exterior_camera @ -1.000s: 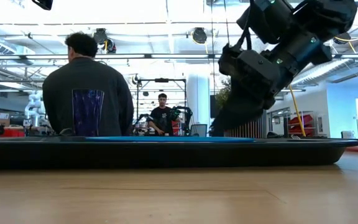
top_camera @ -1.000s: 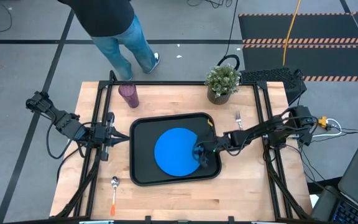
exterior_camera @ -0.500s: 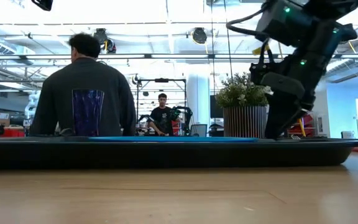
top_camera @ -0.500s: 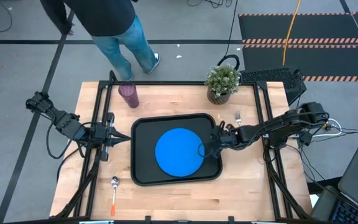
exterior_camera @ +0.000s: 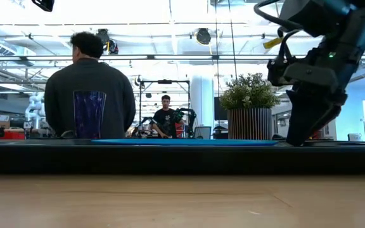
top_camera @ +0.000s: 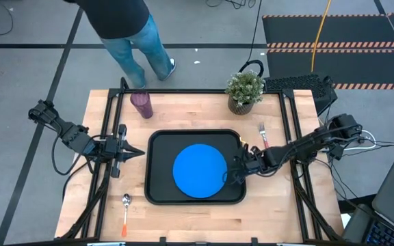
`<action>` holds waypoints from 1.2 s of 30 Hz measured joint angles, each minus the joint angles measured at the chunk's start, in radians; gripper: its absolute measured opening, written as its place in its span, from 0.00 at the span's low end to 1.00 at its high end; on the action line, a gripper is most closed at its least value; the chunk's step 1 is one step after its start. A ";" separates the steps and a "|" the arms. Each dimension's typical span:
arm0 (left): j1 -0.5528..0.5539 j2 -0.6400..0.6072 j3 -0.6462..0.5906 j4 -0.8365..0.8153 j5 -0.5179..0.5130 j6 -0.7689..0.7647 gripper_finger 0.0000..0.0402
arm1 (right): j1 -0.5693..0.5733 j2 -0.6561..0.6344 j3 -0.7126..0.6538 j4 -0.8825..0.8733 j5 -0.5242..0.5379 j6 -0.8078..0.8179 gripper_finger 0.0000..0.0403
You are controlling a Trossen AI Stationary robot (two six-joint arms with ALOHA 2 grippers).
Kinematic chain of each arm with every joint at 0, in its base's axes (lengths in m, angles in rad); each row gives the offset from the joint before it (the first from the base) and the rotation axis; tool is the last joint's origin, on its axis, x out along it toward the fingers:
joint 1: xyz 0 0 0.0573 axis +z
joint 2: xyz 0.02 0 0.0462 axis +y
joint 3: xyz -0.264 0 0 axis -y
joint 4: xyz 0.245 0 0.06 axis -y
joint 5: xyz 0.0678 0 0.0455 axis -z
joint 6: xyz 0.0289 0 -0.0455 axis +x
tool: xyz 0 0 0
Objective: Pick and place plate/cup/fork/spoon on tray
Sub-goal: Put the blue plate on the black serving tray
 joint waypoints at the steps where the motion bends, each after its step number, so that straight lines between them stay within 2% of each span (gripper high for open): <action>1: 0.000 0.000 0.000 0.000 0.000 0.000 0.02 | 0.008 0.000 0.000 0.001 0.001 0.012 0.39; 4: 0.000 0.000 0.000 0.000 0.000 0.000 0.02 | 0.026 0.000 0.000 0.007 0.007 0.016 0.39; 8: 0.000 0.000 0.000 0.001 0.000 0.000 0.02 | 0.036 0.000 -0.001 0.022 0.115 -0.016 0.39; 12: 0.000 0.000 0.000 0.001 0.000 0.001 0.02 | 0.035 0.000 -0.001 0.129 0.224 -0.146 0.39; 14: 0.000 0.000 0.000 0.001 0.000 0.001 0.02 | 0.027 0.000 -0.001 0.184 0.245 -0.203 0.39; 17: 0.000 0.000 0.000 0.001 0.000 0.001 0.02 | 0.015 0.000 -0.001 0.201 0.216 -0.211 0.39; 22: 0.000 0.000 0.000 0.001 0.000 0.001 0.02 | 0.035 0.000 -0.001 0.154 0.072 -0.166 0.39; 36: 0.000 0.000 0.000 0.002 0.000 -0.021 0.02 | 0.166 0.006 -0.001 0.228 0.017 -0.345 0.39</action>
